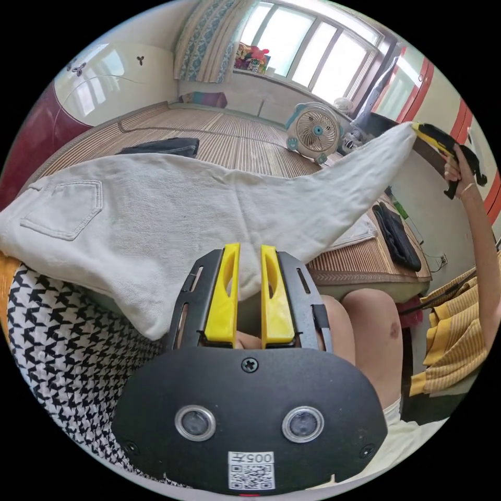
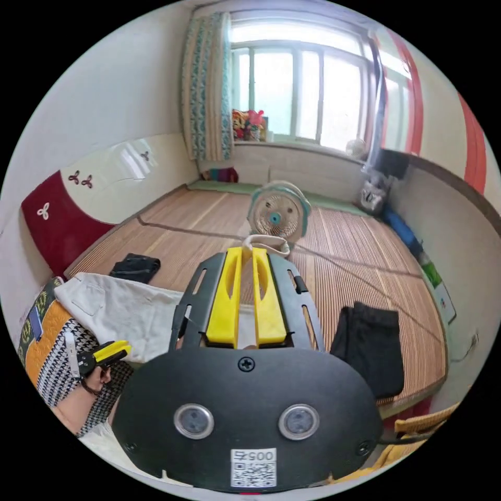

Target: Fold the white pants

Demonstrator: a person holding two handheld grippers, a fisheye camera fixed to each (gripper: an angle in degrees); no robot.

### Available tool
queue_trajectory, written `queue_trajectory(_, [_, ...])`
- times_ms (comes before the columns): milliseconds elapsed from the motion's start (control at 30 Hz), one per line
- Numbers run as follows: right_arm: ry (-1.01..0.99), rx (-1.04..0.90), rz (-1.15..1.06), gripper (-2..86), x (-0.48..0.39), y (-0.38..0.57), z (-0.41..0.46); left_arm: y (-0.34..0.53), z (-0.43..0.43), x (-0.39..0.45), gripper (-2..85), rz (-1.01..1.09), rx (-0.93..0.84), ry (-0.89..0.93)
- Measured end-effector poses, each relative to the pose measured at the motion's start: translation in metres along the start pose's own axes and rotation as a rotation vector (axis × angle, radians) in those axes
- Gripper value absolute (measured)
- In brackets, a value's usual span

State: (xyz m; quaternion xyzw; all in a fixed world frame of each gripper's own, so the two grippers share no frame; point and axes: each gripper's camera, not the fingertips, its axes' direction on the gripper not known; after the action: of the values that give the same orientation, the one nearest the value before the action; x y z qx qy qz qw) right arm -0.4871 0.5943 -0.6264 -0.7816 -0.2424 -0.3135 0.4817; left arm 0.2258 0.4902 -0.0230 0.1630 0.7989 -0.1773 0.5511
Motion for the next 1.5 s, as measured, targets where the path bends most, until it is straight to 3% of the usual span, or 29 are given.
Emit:
queue_trajectory(133, [0.008,0.123,-0.066,-0.3,0.003,-0.029,-0.041,0.004,-0.020,0.005,7.3,-0.011,0.098,-0.072])
queue_trajectory(233, [0.007,0.088,0.011,-0.2,0.054,-0.009,-0.022,0.005,-0.015,0.009,7.3,-0.013,0.112,-0.059])
queue_trajectory(500, [0.123,-0.504,0.362,0.4,0.190,0.203,0.173,0.000,0.059,0.003,7.7,0.000,-0.129,-0.107])
queue_trajectory(567, [0.100,-0.415,0.392,0.4,0.197,0.216,0.169,-0.003,0.060,0.002,7.6,0.019,-0.129,-0.107])
queue_trajectory(833, [0.059,-0.426,0.359,0.4,0.223,0.190,0.154,-0.001,0.065,-0.010,7.6,-0.001,-0.116,-0.079])
queue_trajectory(1033, [0.065,-0.381,0.488,4.3,0.254,0.203,0.123,-0.013,0.070,-0.018,7.5,0.007,-0.188,-0.059])
queue_trajectory(1300, [-0.274,-0.368,0.710,11.1,0.302,0.249,0.100,-0.008,0.070,-0.026,7.5,0.010,-0.170,-0.045])
queue_trajectory(1500, [-0.340,-0.386,0.835,11.5,0.325,0.269,0.106,-0.007,0.068,-0.030,7.4,0.016,-0.172,-0.039])
